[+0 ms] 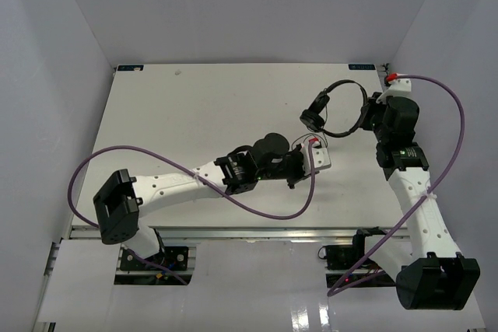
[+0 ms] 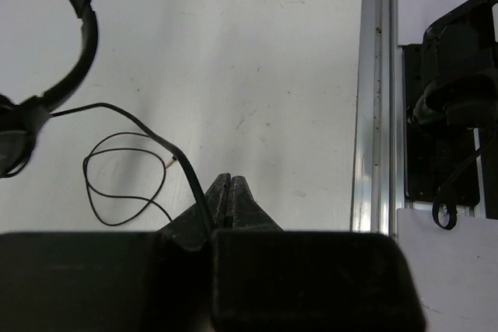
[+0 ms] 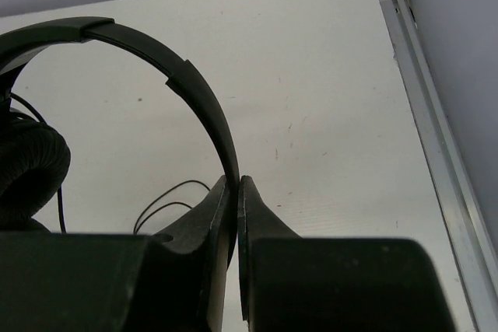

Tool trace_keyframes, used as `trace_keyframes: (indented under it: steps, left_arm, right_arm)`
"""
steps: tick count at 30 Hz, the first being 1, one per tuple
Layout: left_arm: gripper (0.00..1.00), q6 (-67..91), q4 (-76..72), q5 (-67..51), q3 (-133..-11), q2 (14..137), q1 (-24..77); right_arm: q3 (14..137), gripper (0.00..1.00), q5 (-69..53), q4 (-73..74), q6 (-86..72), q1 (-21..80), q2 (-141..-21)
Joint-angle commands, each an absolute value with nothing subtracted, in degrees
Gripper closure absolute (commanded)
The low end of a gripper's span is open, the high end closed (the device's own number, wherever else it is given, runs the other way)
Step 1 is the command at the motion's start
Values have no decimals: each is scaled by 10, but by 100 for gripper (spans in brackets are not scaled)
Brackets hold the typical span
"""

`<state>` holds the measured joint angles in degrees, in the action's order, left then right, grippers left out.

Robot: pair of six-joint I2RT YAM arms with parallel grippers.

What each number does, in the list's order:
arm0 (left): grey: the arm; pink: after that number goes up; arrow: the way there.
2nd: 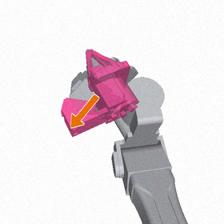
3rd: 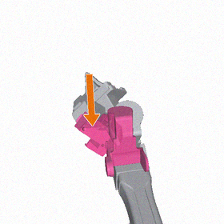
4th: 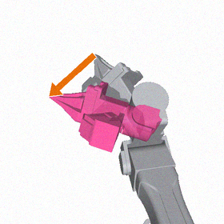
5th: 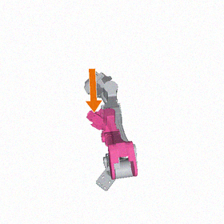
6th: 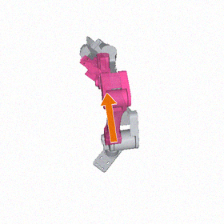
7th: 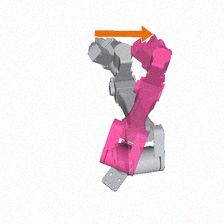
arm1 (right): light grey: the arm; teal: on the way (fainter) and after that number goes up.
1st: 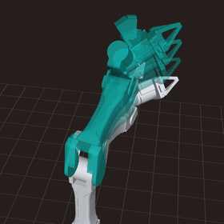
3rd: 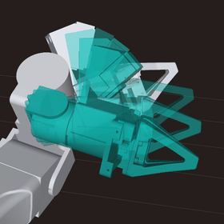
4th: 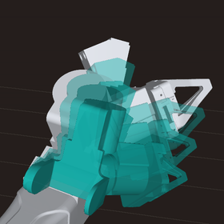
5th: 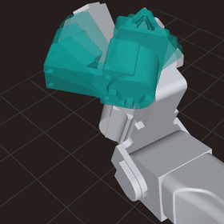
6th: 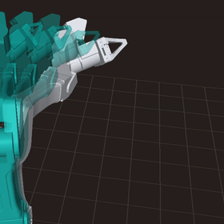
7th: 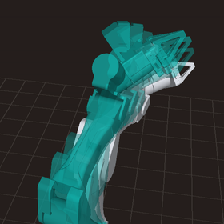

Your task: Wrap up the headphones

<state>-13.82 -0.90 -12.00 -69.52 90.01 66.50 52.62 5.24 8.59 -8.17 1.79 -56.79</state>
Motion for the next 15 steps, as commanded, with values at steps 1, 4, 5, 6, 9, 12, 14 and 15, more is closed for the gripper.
trace_keyframes:
  steps: [1,4,5,6,9,12,14,15]
  left_arm:
    - [98,-193,61,-78,-732,853,667]
    - [98,-214,83,-52,-749,851,667]
    - [99,-221,90,-43,-754,851,666]
    - [99,-227,95,-34,-758,851,666]
    - [100,-245,105,-9,-764,853,661]
    - [100,-247,108,10,-771,856,644]
    - [100,-246,109,7,-776,860,634]
    - [100,-245,109,6,-778,861,631]
  right_arm:
    - [497,92,76,20,16,28,-536]
    - [467,92,35,9,72,29,-514]
    - [459,92,21,9,89,30,-507]
    - [454,92,12,11,107,30,-500]
    - [441,92,-61,31,168,31,-482]
    - [440,92,-114,67,194,31,-475]
    - [441,92,-147,80,205,31,-471]
    - [442,92,-156,88,207,32,-470]
